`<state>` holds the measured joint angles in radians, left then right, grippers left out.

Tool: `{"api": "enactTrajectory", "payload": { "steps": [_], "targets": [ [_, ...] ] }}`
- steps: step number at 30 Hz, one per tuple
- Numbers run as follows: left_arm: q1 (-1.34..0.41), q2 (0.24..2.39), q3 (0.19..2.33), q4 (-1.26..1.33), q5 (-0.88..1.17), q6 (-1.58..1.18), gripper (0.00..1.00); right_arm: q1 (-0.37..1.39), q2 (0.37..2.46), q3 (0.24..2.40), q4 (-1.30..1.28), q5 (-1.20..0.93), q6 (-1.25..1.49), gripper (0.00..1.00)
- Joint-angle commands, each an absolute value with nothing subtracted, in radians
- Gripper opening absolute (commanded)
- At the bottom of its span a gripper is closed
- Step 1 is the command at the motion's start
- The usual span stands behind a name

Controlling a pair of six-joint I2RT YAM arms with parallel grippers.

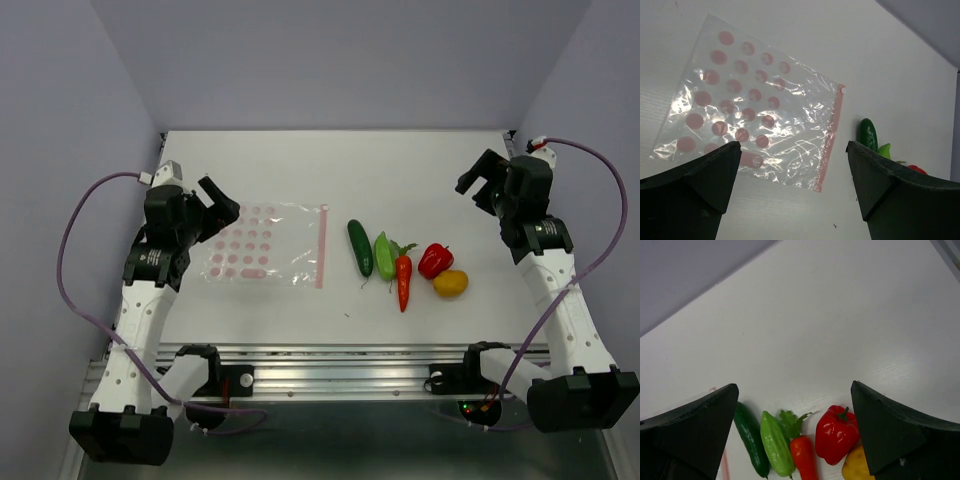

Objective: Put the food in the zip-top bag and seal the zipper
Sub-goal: Pick up the zipper food storage bag at the center of the board.

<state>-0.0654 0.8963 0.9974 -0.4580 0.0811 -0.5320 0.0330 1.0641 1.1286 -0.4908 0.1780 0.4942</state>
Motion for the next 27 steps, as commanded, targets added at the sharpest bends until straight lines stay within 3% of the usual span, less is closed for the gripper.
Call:
{"api": "enactTrajectory", "payload": {
  "steps": [1,8,15,27],
  "targets": [
    [-0.124,0.928,0.977,-0.384,0.107,-0.526,0.99,0.029,1.042,1.115,-0.482,0.251,0.499,1.0],
    [-0.389,1.124,1.066,-0.37,-0.077,-0.575,0.99,0.029,1.083,1.109,-0.477,0.196,0.491,1.0],
    [-0.589,1.461,1.251,-0.452,-0.239,-0.577,0.99,0.029,1.091,1.075,-0.454,0.196,0.509,1.0],
    [-0.686,1.876,1.584,-0.595,-0.316,-0.537,0.99,0.029,1.121,1.037,-0.449,0.209,0.494,1.0]
  ]
}}
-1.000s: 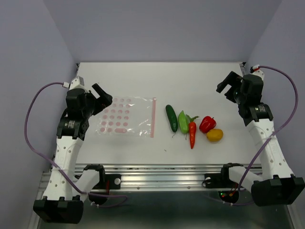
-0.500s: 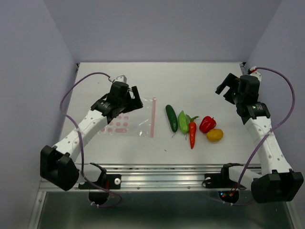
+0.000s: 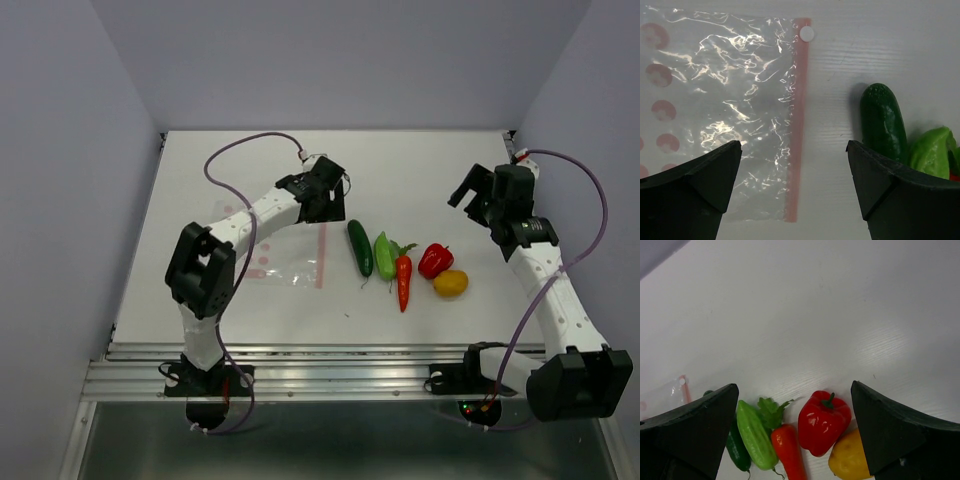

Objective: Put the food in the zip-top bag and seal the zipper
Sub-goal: Pick up the zipper food storage bag at the center of the board.

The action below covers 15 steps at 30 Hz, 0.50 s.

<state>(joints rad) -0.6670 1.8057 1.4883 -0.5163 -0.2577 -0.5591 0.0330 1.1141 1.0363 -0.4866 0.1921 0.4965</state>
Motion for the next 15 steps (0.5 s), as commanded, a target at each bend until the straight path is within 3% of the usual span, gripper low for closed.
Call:
{"api": "enactTrajectory", "payload": {
  "steps": [1,10,15],
  "targets": [
    [-0.689,1.913,1.603,-0.601,-0.318,-0.535,0.98,0.029,1.124,1.035,-0.448,0.209,0.494,1.0],
    [-0.689,2.043,1.64,-0.618,-0.33,-0.535,0.91,0.029,1.134,1.026,-0.448,0.213,0.495,1.0],
    [-0.689,2.083,1.655,-0.621,-0.325,-0.528,0.77,0.029,1.15,1.023,-0.449,0.216,0.494,1.0]
  ]
}}
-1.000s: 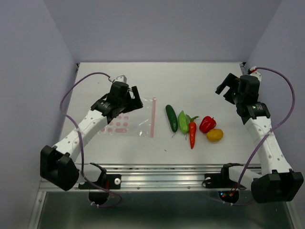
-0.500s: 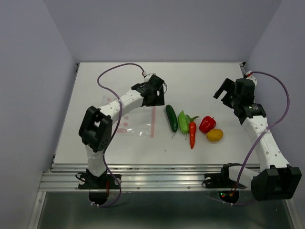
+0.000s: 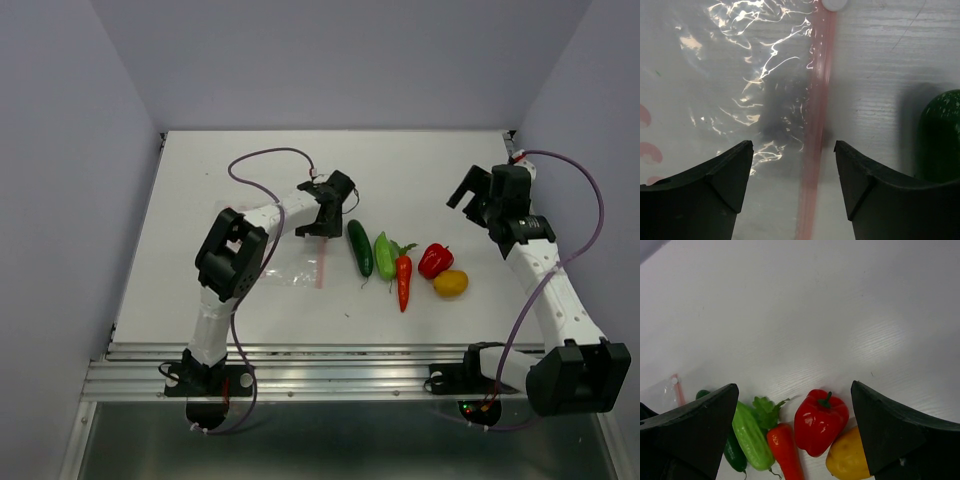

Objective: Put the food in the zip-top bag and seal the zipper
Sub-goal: Pick up the zipper food storage bag at the center of the board.

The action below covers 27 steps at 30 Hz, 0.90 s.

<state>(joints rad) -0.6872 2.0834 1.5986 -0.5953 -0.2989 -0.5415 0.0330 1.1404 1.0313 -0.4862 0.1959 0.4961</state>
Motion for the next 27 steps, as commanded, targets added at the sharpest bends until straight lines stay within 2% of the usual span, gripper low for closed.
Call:
{"api": "enactTrajectory", "payload": {
  "steps": [1,7,15,27],
  "targets": [
    [-0.689,2.091,1.658,-0.624,-0.325,-0.529,0.74,0.029,1.157,1.023,-0.449,0.21,0.495,1.0],
    [-0.689,2.103,1.663,-0.624,-0.336,-0.531,0.68,0.029,1.166,1.023,-0.448,0.202,0.495,1.0],
    [-0.687,2.115,1.678,-0.632,-0.356,-0.532,0.52,0.029,1.169,1.022,-0.448,0.196,0.495,1.0],
    [-0.684,2.148,1.694,-0.632,-0.364,-0.531,0.51,0.029,1.169,1.022,-0.449,0.201,0.491,1.0]
  ]
}}
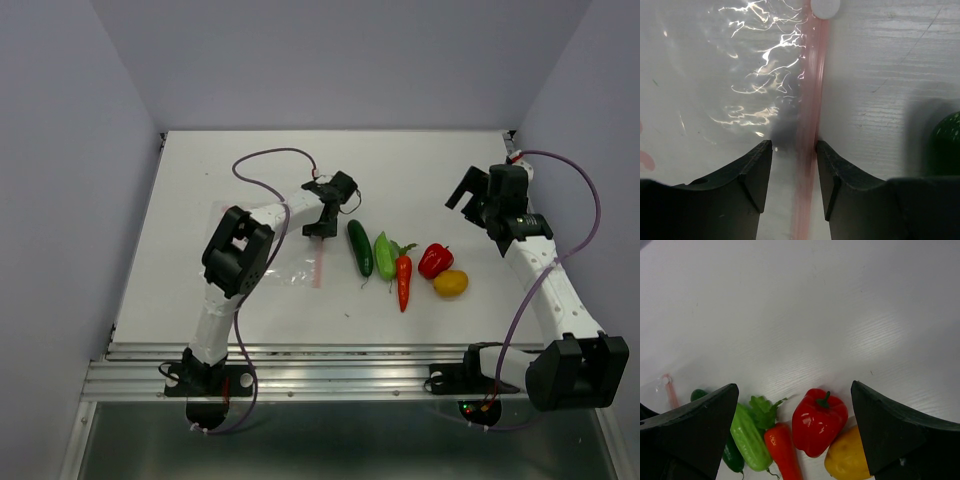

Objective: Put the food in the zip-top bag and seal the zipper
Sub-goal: Pick up the zipper food storage bag at the center of the board.

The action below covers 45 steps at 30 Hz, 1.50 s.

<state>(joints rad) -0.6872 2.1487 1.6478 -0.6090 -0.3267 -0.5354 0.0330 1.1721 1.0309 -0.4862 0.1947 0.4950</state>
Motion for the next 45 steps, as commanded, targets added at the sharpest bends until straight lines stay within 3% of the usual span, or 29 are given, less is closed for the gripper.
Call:
{"api": "enactTrajectory", "payload": {
  "steps": [1,9,16,26,29,34,45],
  "targets": [
    [-0.684,2.151,1.694,-0.632,-0.364,-0.531,0.49,0.029,1.169,1.022,-0.451,0.201,0.491,1.0],
    [-0.678,2.157,1.697,-0.643,-0.379,-0.541,0.33,0.029,1.177,1.02,-0.451,0.201,0.491,1.0],
    [-0.673,2.155,1.695,-0.638,-0.37,-0.541,0.0,0.029,1.187,1.02,-0.449,0.196,0.491,1.0],
    [-0.672,1.981,1.618,-0.546,-0.341,-0.537,0.0,0.029,1.198,1.029,-0.445,0.063,0.444,1.0],
    [-0.672,1.87,1.545,-0.476,-0.247,-0.509,0.0,0.029,1.2,1.017,-0.404,-0.198,0.404,1.0],
    [-0.672,1.723,1.491,-0.43,-0.184,-0.505,0.0,0.038,1.201,0.985,-0.299,-0.457,0.403,1.0],
    [-0.673,1.595,1.442,-0.41,-0.152,-0.532,0.0,0.363,1.259,1.038,-0.167,-0.328,0.407,1.0]
  ]
}}
